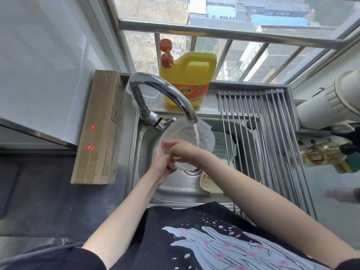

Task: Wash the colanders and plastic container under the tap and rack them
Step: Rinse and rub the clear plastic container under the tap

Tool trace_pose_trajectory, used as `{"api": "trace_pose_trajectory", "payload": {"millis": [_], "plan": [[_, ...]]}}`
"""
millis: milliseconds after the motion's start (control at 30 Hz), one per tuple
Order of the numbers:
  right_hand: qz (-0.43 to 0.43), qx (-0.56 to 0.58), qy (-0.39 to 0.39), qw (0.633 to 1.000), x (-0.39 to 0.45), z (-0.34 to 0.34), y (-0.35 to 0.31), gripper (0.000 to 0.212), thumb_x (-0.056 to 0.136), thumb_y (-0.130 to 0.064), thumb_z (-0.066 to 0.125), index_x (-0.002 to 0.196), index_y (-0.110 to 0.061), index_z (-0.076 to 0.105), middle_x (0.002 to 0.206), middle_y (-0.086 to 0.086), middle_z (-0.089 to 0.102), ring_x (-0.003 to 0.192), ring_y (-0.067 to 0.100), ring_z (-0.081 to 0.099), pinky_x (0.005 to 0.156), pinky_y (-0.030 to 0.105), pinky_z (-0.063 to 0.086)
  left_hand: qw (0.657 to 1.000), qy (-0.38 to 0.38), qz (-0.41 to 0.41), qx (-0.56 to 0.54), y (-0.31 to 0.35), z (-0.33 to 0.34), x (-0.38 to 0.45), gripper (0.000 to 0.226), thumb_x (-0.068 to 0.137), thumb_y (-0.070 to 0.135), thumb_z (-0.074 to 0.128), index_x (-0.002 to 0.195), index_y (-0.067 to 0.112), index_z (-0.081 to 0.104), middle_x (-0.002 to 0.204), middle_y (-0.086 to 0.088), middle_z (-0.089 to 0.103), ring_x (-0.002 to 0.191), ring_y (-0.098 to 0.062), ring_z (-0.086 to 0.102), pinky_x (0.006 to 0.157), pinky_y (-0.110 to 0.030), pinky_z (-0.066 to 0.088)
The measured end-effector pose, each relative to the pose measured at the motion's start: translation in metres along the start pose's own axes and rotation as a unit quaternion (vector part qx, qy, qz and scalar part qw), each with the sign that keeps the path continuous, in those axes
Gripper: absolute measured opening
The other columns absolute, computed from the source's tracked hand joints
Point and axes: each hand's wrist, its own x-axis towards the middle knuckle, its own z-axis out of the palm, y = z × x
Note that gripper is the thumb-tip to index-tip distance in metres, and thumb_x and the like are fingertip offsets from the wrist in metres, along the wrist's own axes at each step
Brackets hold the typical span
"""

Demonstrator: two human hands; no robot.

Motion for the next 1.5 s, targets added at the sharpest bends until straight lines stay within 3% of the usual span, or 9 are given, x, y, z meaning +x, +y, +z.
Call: {"api": "trace_pose_trajectory", "payload": {"millis": [300,333,400,500,600,767,933,1133,1500], "plan": [[-0.133,-0.674,0.079,0.722,0.013,-0.058,0.033,0.055,0.098,-0.032,0.041,0.149,-0.014,0.027,0.152,-0.001,0.035,0.143,0.017,0.024,0.118,0.037,0.008,0.951,0.142,0.169,0.215,0.011,-0.008,0.001,0.058,0.079,-0.002,0.045,0.128,0.027,0.055,0.109,0.007,0.062,0.103,-0.018,0.058,0.084,-0.032,0.05],[-0.103,-0.762,0.077,0.635,0.015,-0.06,0.031,0.058,0.098,-0.034,0.035,0.151,-0.014,0.021,0.15,-0.007,0.037,0.144,0.013,0.018,0.118,0.036,-0.006,0.936,0.163,0.195,0.241,0.014,-0.007,0.0,0.057,0.082,-0.003,0.043,0.13,0.024,0.054,0.111,0.006,0.063,0.104,-0.018,0.058,0.083,-0.028,0.048],[-0.099,-0.758,0.148,0.627,0.008,-0.06,0.03,0.054,0.096,-0.03,0.029,0.148,-0.02,0.029,0.121,-0.028,0.058,0.133,-0.002,0.027,0.116,0.029,-0.015,0.898,0.202,0.249,0.3,0.019,-0.006,0.001,0.061,0.082,-0.006,0.039,0.134,0.022,0.052,0.11,-0.002,0.065,0.101,-0.022,0.059,0.079,-0.029,0.046],[-0.025,-0.802,-0.045,0.595,0.023,-0.064,0.051,0.039,0.093,-0.016,0.04,0.127,-0.026,0.057,0.117,-0.02,0.062,0.134,0.013,0.038,0.12,0.038,0.0,0.86,0.202,0.297,0.363,0.017,-0.004,-0.002,0.067,0.08,-0.008,0.035,0.137,0.026,0.049,0.085,-0.011,0.061,0.076,-0.026,0.055,0.058,-0.027,0.036],[-0.044,-0.883,0.148,0.443,0.021,-0.076,0.045,0.051,0.095,-0.037,0.039,0.146,-0.033,0.032,0.14,-0.019,0.046,0.148,0.018,0.0,0.105,0.046,-0.032,0.848,0.194,0.319,0.376,0.015,-0.002,-0.006,0.064,0.084,-0.007,0.037,0.138,0.028,0.047,0.088,-0.018,0.063,0.073,-0.028,0.055,0.053,-0.022,0.032],[-0.118,-0.874,-0.001,0.471,0.009,-0.062,0.048,0.043,0.087,-0.018,0.048,0.13,-0.017,0.054,0.134,0.002,0.053,0.131,0.022,0.044,0.109,0.062,-0.013,0.836,0.206,0.351,0.369,0.018,-0.004,0.0,0.063,0.085,-0.009,0.039,0.138,0.024,0.049,0.11,-0.009,0.065,0.089,-0.02,0.059,0.074,-0.024,0.044],[-0.096,-0.902,0.122,0.403,0.001,-0.055,0.042,0.072,0.09,-0.035,0.05,0.151,-0.01,0.022,0.157,0.016,0.018,0.146,0.031,0.013,0.099,0.066,-0.024,0.839,0.201,0.341,0.373,0.016,-0.005,0.002,0.061,0.086,-0.009,0.038,0.136,0.024,0.049,0.118,-0.006,0.064,0.098,-0.017,0.058,0.074,-0.02,0.038],[-0.171,-0.89,0.072,0.416,-0.011,-0.066,0.058,0.037,0.084,-0.015,0.056,0.119,-0.007,0.066,0.121,0.013,0.065,0.126,0.032,0.05,0.109,0.054,-0.009,0.865,0.171,0.336,0.33,0.014,-0.006,0.003,0.06,0.085,-0.007,0.038,0.133,0.026,0.049,0.1,-0.018,0.065,0.085,-0.035,0.058,0.064,-0.032,0.043],[-0.196,-0.929,0.081,0.303,-0.022,-0.11,0.06,0.028,0.085,-0.013,0.051,0.096,-0.022,0.075,0.108,0.002,0.072,0.135,0.032,0.041,0.111,0.057,-0.005,0.938,0.084,0.069,0.33,0.029,-0.004,0.016,0.023,0.095,0.025,0.045,0.115,0.016,0.051,0.094,-0.005,0.055,0.07,-0.021,0.061,0.043,-0.034,0.056]]}}
